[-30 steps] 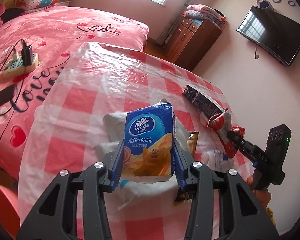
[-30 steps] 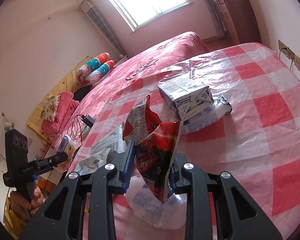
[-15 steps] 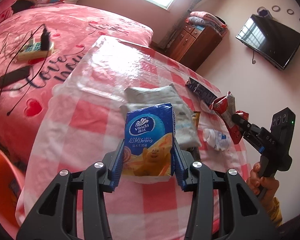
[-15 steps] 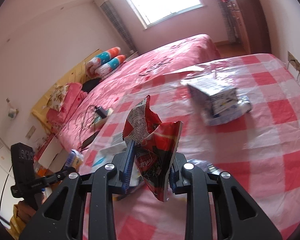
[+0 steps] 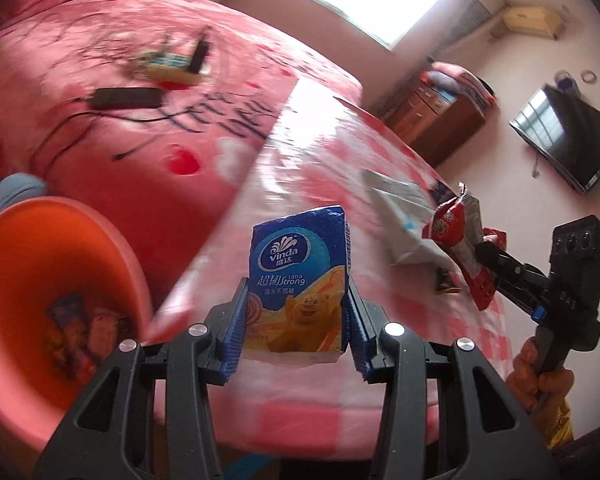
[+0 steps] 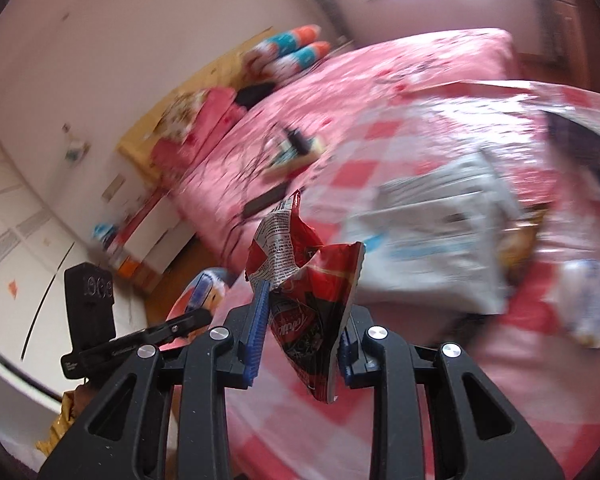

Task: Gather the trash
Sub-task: 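Carry the tissue pack and red chip bag to the orange bucket and open both grippers, then return both open grippers from the bucket to the table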

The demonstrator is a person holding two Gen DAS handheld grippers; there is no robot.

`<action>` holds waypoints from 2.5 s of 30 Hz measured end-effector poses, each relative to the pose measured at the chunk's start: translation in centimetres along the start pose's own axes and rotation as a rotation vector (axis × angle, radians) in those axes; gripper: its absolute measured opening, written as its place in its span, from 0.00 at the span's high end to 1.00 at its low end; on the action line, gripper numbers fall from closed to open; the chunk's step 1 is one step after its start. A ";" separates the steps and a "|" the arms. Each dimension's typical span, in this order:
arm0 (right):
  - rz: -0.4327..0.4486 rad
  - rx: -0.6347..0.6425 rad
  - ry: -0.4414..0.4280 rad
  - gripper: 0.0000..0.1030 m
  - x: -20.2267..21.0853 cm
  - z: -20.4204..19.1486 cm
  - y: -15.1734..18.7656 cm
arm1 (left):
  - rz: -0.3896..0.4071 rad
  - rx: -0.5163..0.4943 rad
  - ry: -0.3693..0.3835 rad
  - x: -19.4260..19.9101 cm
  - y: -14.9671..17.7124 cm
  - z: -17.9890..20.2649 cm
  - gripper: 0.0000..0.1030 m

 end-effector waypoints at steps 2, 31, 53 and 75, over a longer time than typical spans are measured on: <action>-0.032 0.029 -0.018 0.70 -1.4 -1.7 -0.2 | 0.014 0.037 -0.013 0.9 0.4 -2.0 0.56; -0.182 0.195 -0.040 0.19 -10.2 -11.6 -0.3 | 0.179 0.454 -0.228 6.9 4.4 -17.3 0.18; 0.014 0.198 0.094 0.10 -3.5 -7.0 2.4 | 0.140 0.296 -0.190 4.5 2.3 -9.1 0.17; 0.141 0.128 0.137 0.10 1.9 -1.9 3.3 | 0.072 0.144 -0.179 1.0 0.9 -0.7 0.17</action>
Point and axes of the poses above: each gripper's, at about its wrist camera, not at the fingertips, and x roughly against the way its jaws point, z to its right, y to its underside, the point moved 2 cm from there along -x, roughly the way its jaws point, and after that the axes turned 13 degrees about -z, right-handed, at the moved point
